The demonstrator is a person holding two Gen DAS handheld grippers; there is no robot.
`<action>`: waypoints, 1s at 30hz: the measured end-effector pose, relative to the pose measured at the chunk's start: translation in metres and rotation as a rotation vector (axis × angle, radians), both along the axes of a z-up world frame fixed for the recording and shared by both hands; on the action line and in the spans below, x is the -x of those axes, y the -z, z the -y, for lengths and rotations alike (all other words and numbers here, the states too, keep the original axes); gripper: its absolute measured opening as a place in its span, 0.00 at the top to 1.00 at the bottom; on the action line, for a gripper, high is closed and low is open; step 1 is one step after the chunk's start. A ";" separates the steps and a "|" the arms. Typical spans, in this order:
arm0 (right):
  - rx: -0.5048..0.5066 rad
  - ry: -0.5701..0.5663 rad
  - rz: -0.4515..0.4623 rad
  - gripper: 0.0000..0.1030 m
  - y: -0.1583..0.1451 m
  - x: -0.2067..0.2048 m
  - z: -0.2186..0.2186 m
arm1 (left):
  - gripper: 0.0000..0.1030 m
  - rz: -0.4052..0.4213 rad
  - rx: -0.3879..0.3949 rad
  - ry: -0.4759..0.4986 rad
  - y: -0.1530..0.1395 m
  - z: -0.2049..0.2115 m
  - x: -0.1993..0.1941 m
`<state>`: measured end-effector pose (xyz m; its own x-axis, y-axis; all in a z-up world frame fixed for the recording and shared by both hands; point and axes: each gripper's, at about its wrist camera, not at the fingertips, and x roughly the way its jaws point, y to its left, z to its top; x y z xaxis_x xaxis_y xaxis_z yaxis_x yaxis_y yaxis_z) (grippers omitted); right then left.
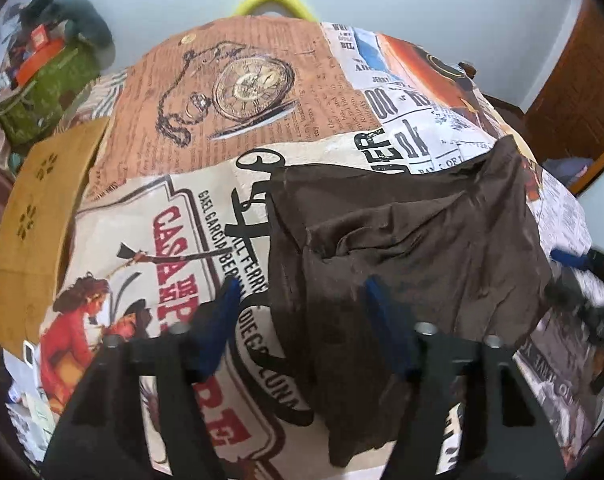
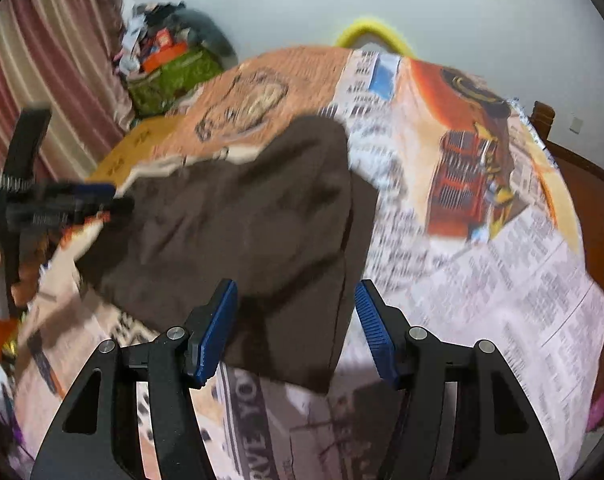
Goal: Fold small clothes
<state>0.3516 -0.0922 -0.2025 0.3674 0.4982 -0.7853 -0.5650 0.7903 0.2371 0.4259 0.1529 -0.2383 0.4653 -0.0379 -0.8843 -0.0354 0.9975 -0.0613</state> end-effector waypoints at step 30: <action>-0.065 0.054 0.148 0.44 -0.020 0.014 0.016 | 0.09 0.131 -0.104 0.015 -0.030 0.016 -0.005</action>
<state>0.3380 -0.1080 -0.1821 0.5041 0.5229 -0.6874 -0.5547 0.8061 0.2065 0.4308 0.1366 -0.2084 0.5773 0.0429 -0.8154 -0.0186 0.9990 0.0394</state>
